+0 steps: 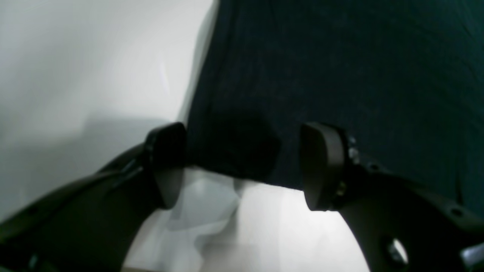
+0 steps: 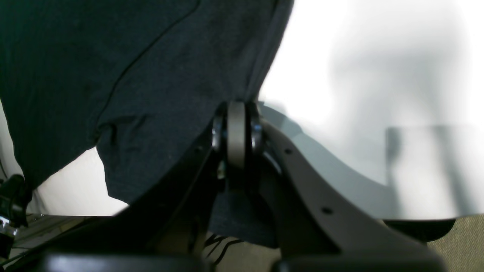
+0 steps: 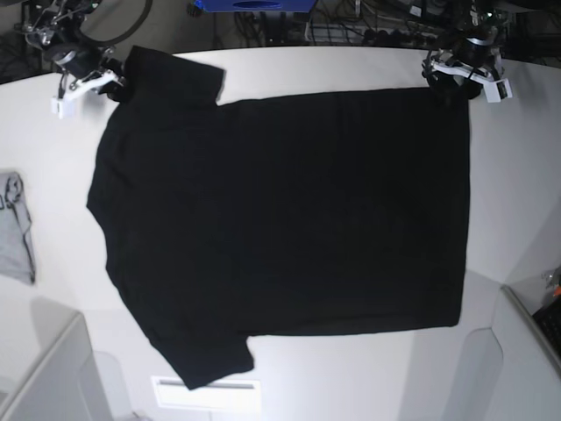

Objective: Fold the T-shirt properly
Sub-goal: 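Lower both grippers onto the shirt's shoulder corners and grasp them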

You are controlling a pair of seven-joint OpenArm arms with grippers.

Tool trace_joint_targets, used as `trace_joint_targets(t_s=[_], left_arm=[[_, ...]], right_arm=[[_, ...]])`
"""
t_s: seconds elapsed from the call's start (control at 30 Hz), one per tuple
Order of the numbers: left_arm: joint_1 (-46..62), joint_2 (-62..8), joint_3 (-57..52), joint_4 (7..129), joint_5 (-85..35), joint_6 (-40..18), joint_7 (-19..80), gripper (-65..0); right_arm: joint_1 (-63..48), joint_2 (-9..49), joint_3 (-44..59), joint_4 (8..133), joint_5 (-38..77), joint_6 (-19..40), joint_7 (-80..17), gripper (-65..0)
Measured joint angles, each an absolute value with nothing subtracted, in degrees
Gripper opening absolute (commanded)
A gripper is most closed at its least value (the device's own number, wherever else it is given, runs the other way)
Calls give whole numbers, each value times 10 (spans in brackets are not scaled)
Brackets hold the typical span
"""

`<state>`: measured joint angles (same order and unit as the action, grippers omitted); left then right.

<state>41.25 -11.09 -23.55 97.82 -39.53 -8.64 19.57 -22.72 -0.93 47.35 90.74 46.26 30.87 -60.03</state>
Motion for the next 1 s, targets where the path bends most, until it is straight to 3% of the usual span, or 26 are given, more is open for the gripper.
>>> trace_joint_targets(t_s=[0.2,0.27,0.37,0.4,1.0], left_arm=[[412,-111,-235,977,-395,-86,197,-230],[411,-111,-235,973,-396,-86,197,-336],[395,-111,-234,955,-400,-87,199,-607],[389,-111,-233,944,-405,-88,196,-650],[428,-125,-234,973,-397,-90,215,-650]], right_arm=[[-227,-10,474,907,463,309,-600,-650],[-227,-10,474,907,463,309,-600,-650],[-227,-10,473,907,463,309,-600,-650],[-228,-10,473,907,463,309,-600,-650],[-263,-10,473,926,463,327,-595,-650]])
